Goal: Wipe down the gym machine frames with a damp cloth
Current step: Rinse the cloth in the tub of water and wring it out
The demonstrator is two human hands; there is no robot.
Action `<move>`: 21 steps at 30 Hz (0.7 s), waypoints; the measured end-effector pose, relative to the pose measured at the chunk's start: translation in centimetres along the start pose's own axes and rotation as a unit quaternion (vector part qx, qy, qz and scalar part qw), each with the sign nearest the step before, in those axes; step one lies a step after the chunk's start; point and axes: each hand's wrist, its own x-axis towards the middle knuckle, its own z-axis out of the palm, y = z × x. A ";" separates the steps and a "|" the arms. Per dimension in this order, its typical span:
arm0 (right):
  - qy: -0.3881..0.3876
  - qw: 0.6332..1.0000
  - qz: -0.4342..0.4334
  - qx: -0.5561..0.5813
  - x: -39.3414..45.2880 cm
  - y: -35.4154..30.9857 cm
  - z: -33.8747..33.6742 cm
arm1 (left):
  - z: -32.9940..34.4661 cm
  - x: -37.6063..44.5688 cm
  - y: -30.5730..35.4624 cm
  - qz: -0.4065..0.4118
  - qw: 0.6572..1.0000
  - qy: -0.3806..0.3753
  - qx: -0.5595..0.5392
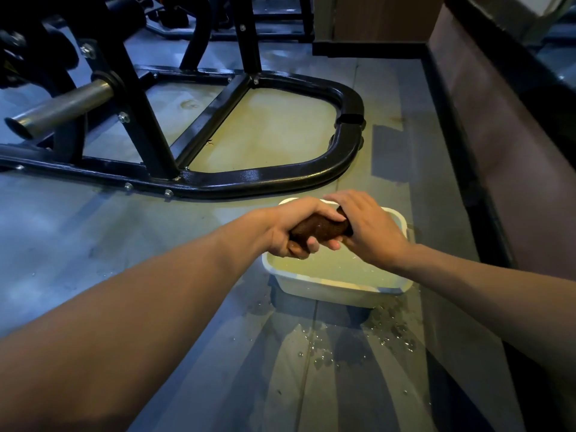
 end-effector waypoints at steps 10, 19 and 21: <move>-0.192 0.974 0.092 -0.073 2.4 0.8 -3.1 | 1.7 2.2 1.3 0.099 0.904 0.166 0.381; -0.366 0.878 0.269 0.153 3.3 0.5 -2.7 | 1.1 3.0 -0.2 0.278 0.550 0.289 0.733; -0.365 0.875 0.262 0.179 3.3 0.8 -2.8 | 0.8 3.0 -0.5 0.306 0.529 0.283 0.740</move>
